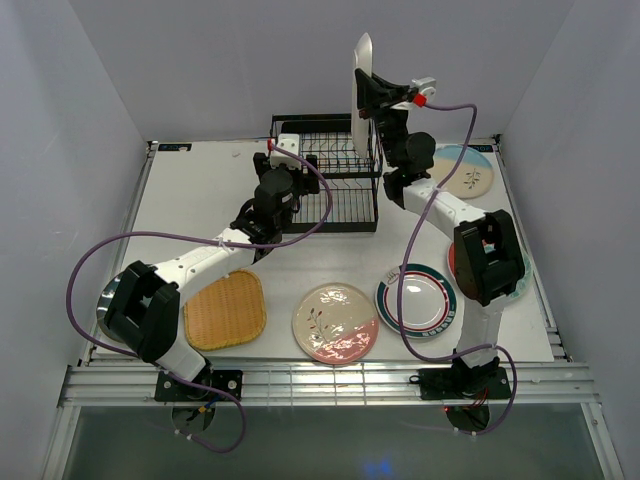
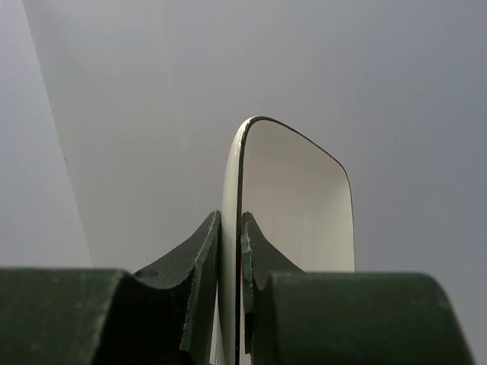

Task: Load the plates into the dish rack
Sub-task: Insert the plate into the dish rack.

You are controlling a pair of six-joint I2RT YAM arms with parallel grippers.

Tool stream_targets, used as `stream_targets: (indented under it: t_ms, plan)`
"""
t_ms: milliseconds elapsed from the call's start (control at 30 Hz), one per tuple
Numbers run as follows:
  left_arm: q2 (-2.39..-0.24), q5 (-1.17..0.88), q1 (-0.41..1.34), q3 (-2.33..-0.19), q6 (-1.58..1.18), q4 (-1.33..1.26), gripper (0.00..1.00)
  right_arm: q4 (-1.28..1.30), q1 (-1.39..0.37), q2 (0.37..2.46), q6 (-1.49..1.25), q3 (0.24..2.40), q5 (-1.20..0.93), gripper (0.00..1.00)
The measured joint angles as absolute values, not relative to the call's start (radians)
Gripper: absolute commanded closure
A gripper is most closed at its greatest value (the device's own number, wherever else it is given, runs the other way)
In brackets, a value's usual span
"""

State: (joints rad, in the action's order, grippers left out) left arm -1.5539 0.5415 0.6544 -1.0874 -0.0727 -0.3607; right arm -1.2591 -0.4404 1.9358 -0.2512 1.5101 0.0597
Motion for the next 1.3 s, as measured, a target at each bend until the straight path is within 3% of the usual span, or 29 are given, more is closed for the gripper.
stream_targets:
  t_ms: [467, 867, 1100, 1300]
  plan:
    - [-1.547, 0.535, 0.65, -1.087, -0.076, -0.348, 0.07, -1.26, -0.468, 1.904, -0.21, 1.423, 0.108, 0.91]
    - [-1.547, 0.535, 0.65, -1.087, -0.077, -0.347, 0.07, -1.27, -0.471, 1.9, -0.213, 1.415, 0.132, 0.7]
    - [-1.547, 0.534, 0.65, -1.087, -0.078, -0.347, 0.07, -1.283, -0.472, 1.893, -0.205, 1.409, 0.155, 0.65]
    - [-1.546, 0.534, 0.65, -1.087, -0.078, -0.347, 0.07, -1.283, -0.472, 1.886, -0.202, 1.409, 0.162, 0.53]
